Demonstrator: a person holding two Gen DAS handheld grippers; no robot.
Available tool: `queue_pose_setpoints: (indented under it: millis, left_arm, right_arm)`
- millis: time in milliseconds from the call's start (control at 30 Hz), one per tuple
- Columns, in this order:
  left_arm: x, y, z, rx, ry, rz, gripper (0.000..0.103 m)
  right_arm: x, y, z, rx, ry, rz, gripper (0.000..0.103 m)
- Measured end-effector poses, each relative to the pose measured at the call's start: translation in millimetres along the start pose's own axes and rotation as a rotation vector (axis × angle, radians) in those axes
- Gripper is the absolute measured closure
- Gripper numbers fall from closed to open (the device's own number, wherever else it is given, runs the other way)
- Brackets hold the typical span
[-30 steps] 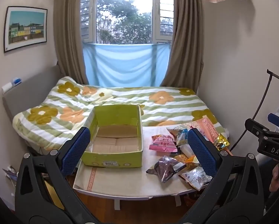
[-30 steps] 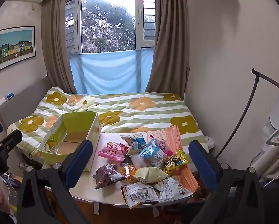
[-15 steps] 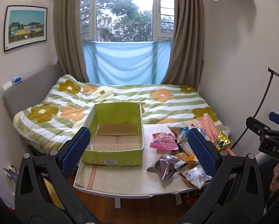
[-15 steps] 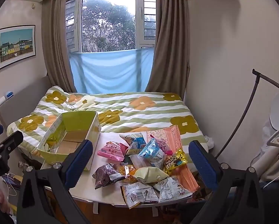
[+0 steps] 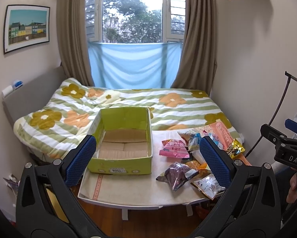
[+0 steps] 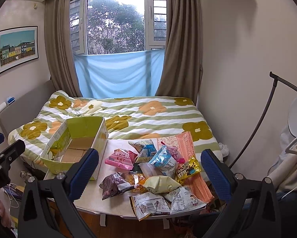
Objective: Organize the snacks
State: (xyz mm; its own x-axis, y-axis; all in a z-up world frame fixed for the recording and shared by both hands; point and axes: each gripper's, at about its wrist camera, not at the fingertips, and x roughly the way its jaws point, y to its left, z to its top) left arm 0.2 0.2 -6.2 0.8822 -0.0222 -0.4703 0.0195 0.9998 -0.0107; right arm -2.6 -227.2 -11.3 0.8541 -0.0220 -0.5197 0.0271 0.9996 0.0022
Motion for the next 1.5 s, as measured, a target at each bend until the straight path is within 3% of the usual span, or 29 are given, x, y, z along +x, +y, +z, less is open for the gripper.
queue_pose_setpoints:
  millis: [1500]
  left_arm:
    - [3.8,-0.2,0.5,-0.008,0.025,-0.016,0.0]
  right_arm:
    - [2.5,2.7,-1.3,0.003,0.012,0.002,0.001]
